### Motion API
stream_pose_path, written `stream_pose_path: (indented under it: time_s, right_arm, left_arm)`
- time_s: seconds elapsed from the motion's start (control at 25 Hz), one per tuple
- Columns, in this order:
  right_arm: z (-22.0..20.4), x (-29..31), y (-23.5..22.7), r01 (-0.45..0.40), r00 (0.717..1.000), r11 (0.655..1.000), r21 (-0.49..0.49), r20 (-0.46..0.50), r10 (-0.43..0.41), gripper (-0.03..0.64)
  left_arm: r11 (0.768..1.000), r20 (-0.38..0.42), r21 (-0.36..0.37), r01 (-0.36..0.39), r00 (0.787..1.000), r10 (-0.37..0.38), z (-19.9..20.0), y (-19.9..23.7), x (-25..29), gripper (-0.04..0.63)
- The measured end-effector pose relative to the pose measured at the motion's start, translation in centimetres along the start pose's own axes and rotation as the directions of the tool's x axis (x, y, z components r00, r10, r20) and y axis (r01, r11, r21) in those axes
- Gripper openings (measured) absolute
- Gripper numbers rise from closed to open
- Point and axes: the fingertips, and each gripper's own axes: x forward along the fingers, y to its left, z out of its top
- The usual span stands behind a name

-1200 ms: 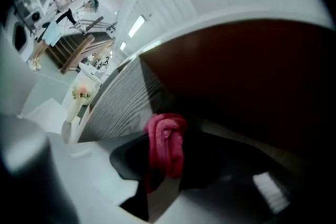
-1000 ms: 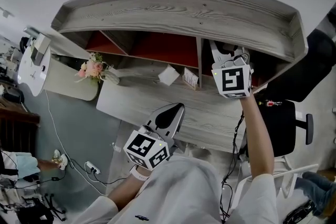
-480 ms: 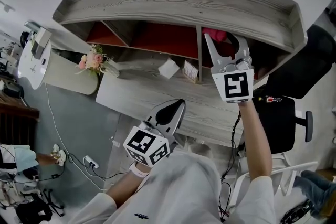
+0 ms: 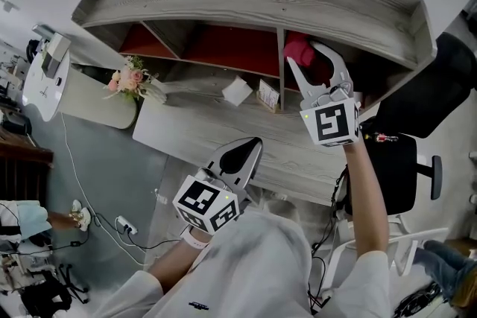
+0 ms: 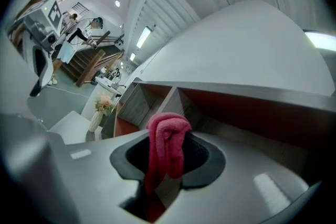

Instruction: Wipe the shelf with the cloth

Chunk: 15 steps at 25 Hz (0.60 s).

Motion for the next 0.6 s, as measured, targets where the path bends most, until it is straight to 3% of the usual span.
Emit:
stream_pose_path:
  time_s: [0.32,0.6]
  right_arm:
    - [-6.0,0.1,3.1,-0.096,0.983,0.994,-0.048,-0.16,0.087,0.13]
    - [-11.7,0.1,6.4,-0.211,0.932,0.972,-0.101,-0.319,0.169,0.13]
  left_arm:
    - [1.0,-0.005,-0.011,-0.007,1.0,0.007,-0.3,0.6,0.1,0.006]
    - [1.0,-0.017,-0.02,-0.001,1.0,0.001,-0.7,1.1,0.6,0.006]
